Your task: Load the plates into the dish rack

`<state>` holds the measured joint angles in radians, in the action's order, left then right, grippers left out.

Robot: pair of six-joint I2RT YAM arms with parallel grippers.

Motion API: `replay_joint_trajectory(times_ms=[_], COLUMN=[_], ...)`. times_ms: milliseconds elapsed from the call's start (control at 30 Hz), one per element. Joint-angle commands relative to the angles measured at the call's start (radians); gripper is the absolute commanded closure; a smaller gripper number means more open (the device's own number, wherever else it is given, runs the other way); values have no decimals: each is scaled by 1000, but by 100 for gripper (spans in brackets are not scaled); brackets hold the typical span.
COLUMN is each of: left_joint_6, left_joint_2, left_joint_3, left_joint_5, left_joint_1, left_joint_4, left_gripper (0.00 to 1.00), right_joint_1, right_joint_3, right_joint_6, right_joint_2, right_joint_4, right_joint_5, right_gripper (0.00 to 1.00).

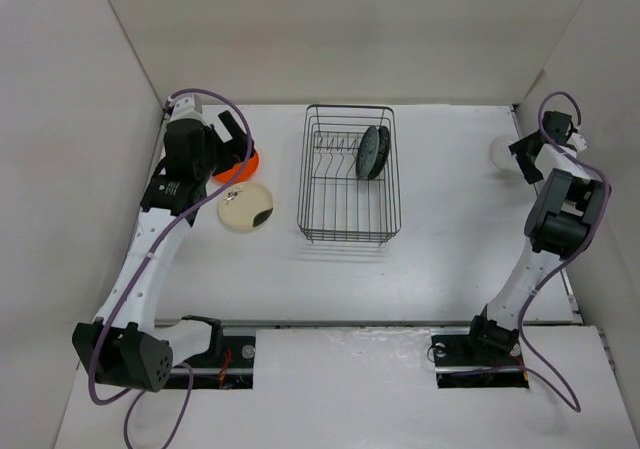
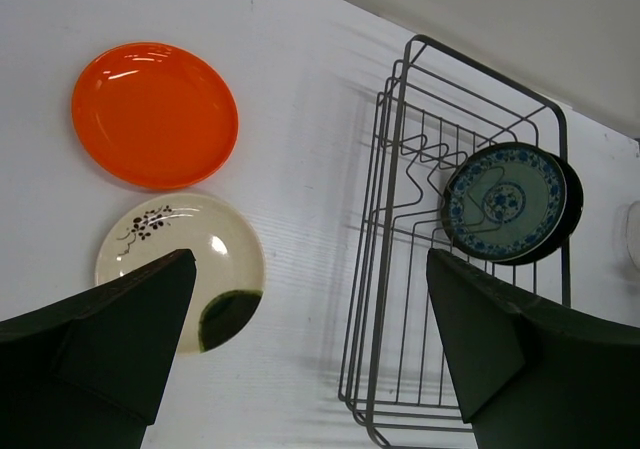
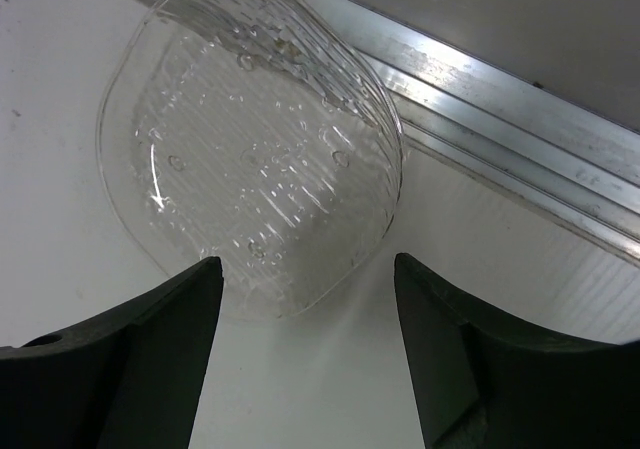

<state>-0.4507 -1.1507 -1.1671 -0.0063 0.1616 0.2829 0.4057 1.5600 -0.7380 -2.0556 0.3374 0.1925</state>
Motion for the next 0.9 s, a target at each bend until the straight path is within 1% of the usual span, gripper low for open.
replay_joint_trajectory(times_ms=[0, 200, 300, 333, 467, 600, 733, 800, 867], left_joint_6=[14, 14, 14, 14, 14, 14, 14, 14, 14], left_joint_2=[8, -4, -4, -4, -14, -14, -14, -14, -14], left_joint_3=[11, 11, 11, 11, 1, -8, -8, -8, -8], left_joint_5=[14, 14, 14, 14, 14, 14, 14, 23, 32], left_joint_1=[-4, -4, -4, -4, -4, -4, -4, -4, -4], left_joint_4=[-45, -45, -45, -45, -36, -36, -27, -27, -27], left_gripper=[0, 0, 0, 0, 0, 0, 0, 0, 0], right_joint_1=[1, 1, 1, 1, 1, 1, -8, -8, -19], right_joint_3=[77, 121, 147, 156, 169, 178, 196, 196, 166], right_joint_6=[9, 20, 20, 20, 29, 51, 61, 61, 61], right_joint_2=[-37, -69, -95, -106, -118, -127, -136, -120, -89], right_joint_4=[-2, 20, 44, 66, 78, 89, 135, 135, 100], right_joint_5=[28, 50, 50, 50, 50, 50, 61, 73, 96], right_gripper=[26, 29, 33, 37, 45, 45, 45, 42, 42])
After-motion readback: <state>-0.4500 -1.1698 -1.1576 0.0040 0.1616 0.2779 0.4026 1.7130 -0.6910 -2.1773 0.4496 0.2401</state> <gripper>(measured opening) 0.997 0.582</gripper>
